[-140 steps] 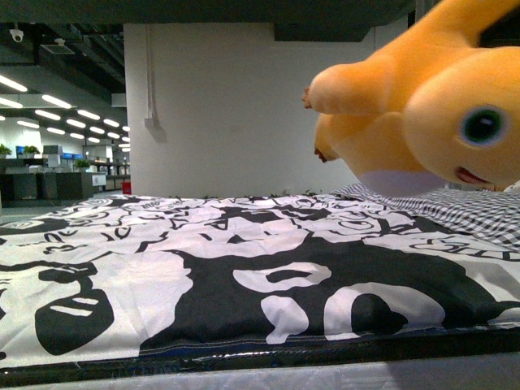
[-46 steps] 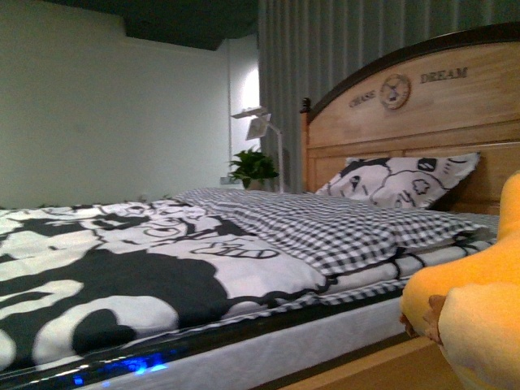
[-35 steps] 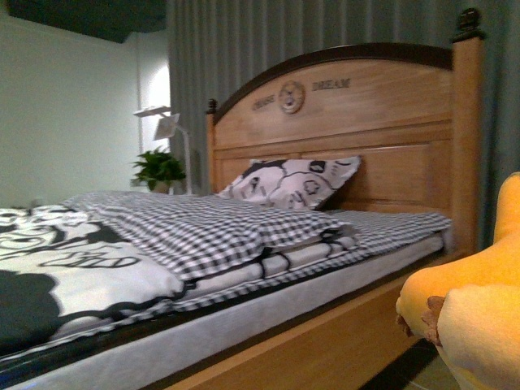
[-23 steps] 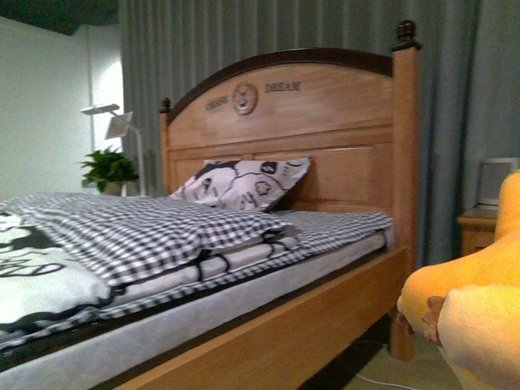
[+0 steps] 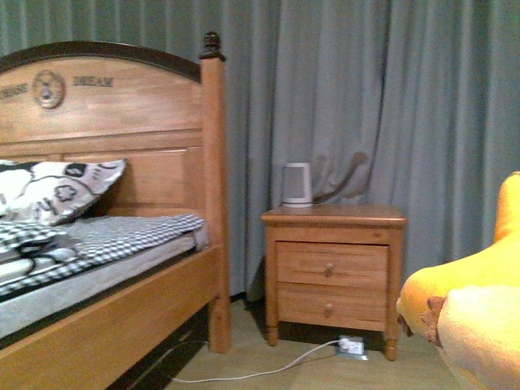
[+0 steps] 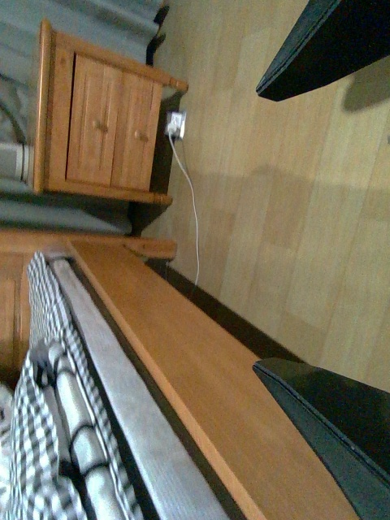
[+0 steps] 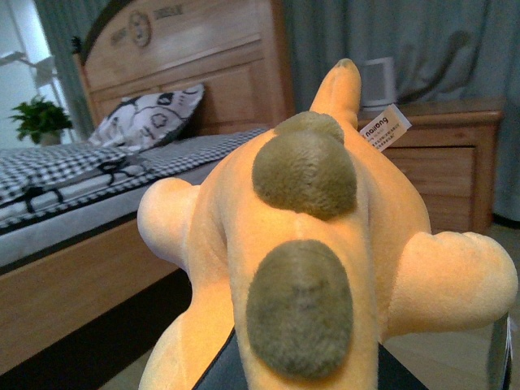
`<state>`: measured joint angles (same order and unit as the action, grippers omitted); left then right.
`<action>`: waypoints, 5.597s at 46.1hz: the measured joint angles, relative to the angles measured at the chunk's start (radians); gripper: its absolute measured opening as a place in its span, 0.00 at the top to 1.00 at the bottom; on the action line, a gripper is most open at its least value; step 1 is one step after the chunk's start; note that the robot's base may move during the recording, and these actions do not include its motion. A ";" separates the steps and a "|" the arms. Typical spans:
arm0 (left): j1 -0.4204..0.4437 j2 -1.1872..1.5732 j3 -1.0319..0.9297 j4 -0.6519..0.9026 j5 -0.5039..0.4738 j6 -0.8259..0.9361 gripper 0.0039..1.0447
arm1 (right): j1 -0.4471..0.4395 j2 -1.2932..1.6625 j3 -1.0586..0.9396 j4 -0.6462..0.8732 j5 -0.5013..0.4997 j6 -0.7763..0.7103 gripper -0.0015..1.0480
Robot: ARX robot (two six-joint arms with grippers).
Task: Put away toys
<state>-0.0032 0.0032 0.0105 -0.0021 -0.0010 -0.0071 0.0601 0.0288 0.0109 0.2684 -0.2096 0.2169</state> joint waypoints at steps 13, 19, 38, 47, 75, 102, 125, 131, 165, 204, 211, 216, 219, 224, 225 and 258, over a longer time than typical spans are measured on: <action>0.000 0.000 0.000 0.000 -0.001 0.000 0.06 | 0.000 0.000 0.000 0.000 0.000 0.000 0.93; 0.000 0.000 0.000 0.000 0.000 0.000 0.06 | 0.000 0.000 0.000 0.000 0.000 0.000 0.93; -0.001 0.000 0.000 0.000 0.006 0.000 0.06 | -0.001 -0.001 0.000 0.000 0.010 0.000 0.93; 0.000 0.000 0.000 0.000 0.005 0.000 0.06 | 0.000 -0.001 0.000 0.000 0.007 0.000 0.93; 0.002 0.000 0.000 0.000 -0.003 0.000 0.06 | 0.002 -0.001 0.000 -0.001 -0.011 0.000 0.93; 0.002 0.000 0.000 0.000 0.001 0.000 0.06 | 0.001 -0.001 0.000 -0.001 0.000 0.000 0.93; 0.002 0.000 0.000 0.000 0.001 0.000 0.06 | 0.001 -0.001 0.000 -0.001 0.000 0.000 0.93; 0.002 0.000 0.000 0.000 0.001 0.000 0.06 | 0.001 -0.001 0.000 -0.001 0.000 0.000 0.93; 0.002 -0.001 0.000 0.000 0.001 0.000 0.06 | 0.001 0.001 0.000 -0.001 0.003 0.000 0.93; 0.002 -0.001 0.000 0.000 0.000 0.000 0.06 | 0.001 0.000 0.000 -0.001 0.000 0.000 0.93; 0.002 -0.001 0.000 0.000 -0.001 0.000 0.06 | 0.001 0.000 0.000 -0.001 0.000 0.000 0.93; 0.002 -0.001 0.000 0.000 0.001 0.000 0.06 | 0.001 0.000 0.000 -0.001 0.001 0.000 0.93; 0.001 0.000 0.000 0.000 0.010 0.003 0.06 | 0.000 -0.001 0.000 -0.001 0.013 0.000 0.93; 0.001 -0.001 0.000 0.000 0.000 0.003 0.06 | 0.000 -0.002 0.000 -0.001 0.003 0.000 0.93; 0.001 -0.001 0.000 0.000 0.001 0.003 0.06 | 0.000 -0.002 0.000 -0.001 0.002 0.000 0.93; 0.001 -0.001 0.000 0.000 0.000 0.003 0.06 | 0.001 -0.002 0.000 -0.001 -0.004 0.000 0.93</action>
<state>-0.0021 0.0025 0.0105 -0.0021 -0.0013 -0.0044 0.0608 0.0273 0.0109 0.2672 -0.2138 0.2165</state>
